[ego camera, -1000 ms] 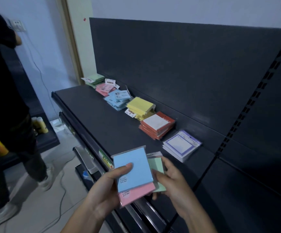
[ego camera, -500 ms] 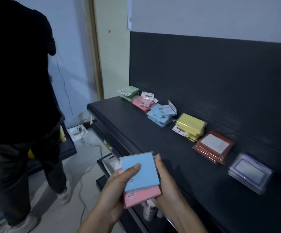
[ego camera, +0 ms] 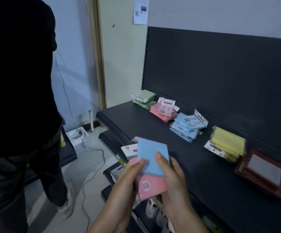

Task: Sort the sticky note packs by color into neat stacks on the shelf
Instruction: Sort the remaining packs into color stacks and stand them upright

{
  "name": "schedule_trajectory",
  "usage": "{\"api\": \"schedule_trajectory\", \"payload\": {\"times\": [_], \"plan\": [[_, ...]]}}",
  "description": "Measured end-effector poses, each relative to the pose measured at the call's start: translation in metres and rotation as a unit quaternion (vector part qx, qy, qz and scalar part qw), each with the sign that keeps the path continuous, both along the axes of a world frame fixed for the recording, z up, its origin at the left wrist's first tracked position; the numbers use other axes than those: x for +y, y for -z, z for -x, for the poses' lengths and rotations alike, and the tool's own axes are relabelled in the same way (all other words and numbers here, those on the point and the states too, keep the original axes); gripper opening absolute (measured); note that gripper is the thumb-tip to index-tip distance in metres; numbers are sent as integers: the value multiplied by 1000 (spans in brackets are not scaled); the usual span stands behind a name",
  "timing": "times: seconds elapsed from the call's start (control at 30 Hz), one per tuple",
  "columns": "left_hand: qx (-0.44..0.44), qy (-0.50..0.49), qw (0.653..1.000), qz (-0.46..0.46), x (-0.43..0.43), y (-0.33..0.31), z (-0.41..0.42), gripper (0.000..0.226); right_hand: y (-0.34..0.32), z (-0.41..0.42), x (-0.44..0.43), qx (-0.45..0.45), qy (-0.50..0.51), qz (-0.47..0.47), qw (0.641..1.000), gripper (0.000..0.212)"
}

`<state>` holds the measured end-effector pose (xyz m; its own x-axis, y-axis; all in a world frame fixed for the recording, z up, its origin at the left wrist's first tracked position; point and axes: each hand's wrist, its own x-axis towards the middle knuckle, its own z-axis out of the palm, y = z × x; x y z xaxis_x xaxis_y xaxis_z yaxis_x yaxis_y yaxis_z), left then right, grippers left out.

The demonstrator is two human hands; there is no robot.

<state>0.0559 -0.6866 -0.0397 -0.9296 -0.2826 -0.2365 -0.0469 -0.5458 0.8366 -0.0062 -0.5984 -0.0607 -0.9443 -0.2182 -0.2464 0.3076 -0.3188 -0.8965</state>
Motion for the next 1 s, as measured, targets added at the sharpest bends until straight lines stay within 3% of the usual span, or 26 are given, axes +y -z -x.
{"api": "schedule_trajectory", "payload": {"times": [0.17,0.4,0.47,0.6,0.7,0.77,0.83,0.87,0.9,0.93,0.97,1.0], "plan": [[33,30,998,37,-12,2,75,28,-3,62,-15,11,140,59,988,29],[19,-49,997,52,-25,2,170,23,-10,167,-1,79,214,2,974,9],[-3,-65,996,53,-35,8,189,24,-9,199,16,94,267,-41,958,10],[-36,-55,997,51,-52,15,223,26,7,259,45,134,302,-216,919,37],[-55,-27,997,45,-65,17,249,23,19,282,49,137,261,-415,861,56],[-69,8,997,39,-75,17,267,20,25,286,44,134,263,-544,785,57],[-84,44,995,31,-84,18,283,16,28,282,35,131,268,-669,681,53],[-85,64,994,30,-89,17,290,17,27,280,31,138,280,-696,646,50],[-82,83,993,33,-95,17,297,19,26,276,25,157,296,-695,636,45],[-76,104,991,38,-102,16,304,20,19,270,15,186,305,-665,656,36],[-65,126,989,44,-108,15,311,20,7,263,0,201,302,-592,719,24],[-52,149,986,48,-115,13,317,19,-4,258,-20,187,268,-494,806,17]]}}
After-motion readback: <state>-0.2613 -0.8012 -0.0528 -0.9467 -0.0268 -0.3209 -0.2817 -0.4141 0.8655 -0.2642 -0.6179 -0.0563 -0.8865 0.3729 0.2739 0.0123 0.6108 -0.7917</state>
